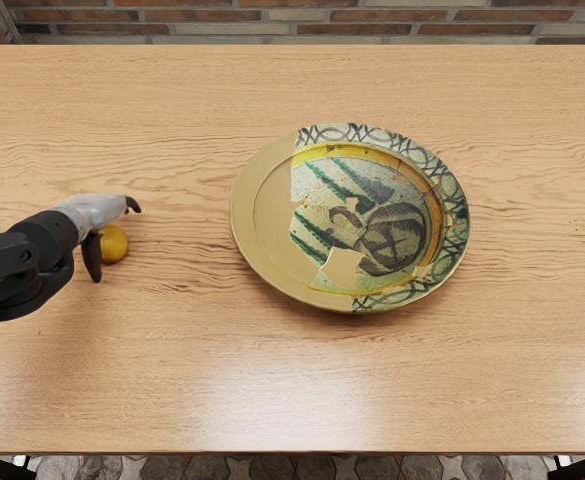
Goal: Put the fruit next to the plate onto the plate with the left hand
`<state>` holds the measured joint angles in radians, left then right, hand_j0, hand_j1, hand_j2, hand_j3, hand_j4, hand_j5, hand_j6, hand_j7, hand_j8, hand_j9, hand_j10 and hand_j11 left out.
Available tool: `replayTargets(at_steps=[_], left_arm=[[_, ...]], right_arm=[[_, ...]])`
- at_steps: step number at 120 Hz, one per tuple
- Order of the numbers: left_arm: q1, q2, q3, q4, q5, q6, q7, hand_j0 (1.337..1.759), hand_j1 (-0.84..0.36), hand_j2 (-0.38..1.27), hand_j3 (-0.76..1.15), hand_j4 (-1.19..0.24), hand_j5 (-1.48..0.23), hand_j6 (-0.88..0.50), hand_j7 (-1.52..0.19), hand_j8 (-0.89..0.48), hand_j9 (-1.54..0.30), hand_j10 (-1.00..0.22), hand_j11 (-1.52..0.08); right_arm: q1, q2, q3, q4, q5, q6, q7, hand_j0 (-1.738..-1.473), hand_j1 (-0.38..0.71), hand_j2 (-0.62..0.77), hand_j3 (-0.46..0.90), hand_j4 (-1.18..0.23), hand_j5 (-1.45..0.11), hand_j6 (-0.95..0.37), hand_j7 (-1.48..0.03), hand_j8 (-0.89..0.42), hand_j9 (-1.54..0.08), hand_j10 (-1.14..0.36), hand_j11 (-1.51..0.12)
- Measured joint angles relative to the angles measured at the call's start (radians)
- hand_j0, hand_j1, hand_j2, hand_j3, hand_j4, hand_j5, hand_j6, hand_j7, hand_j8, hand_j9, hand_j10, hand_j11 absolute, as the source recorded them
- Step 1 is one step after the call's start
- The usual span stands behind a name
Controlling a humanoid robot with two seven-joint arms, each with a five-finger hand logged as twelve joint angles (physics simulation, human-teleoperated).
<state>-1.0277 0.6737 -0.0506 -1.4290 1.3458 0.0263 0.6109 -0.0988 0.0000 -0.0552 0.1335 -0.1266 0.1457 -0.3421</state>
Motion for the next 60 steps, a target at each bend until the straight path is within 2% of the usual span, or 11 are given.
replayTargets(at_steps=[60], left_arm=[[-0.009,0.006,-0.001,-0.005,-0.001,-0.013,0.0,1.658,0.0,0.06,0.0,-0.3,-0.38,-0.3,-0.38,-0.3,-0.38,-0.29,-0.38]], right_arm=[[0.0,0.0,0.0,0.0,0.0,0.0,0.0,-1.658,-0.35,0.0,0.0,0.0,0.0,0.0,0.0,0.0,0.0,0.0,0.0]])
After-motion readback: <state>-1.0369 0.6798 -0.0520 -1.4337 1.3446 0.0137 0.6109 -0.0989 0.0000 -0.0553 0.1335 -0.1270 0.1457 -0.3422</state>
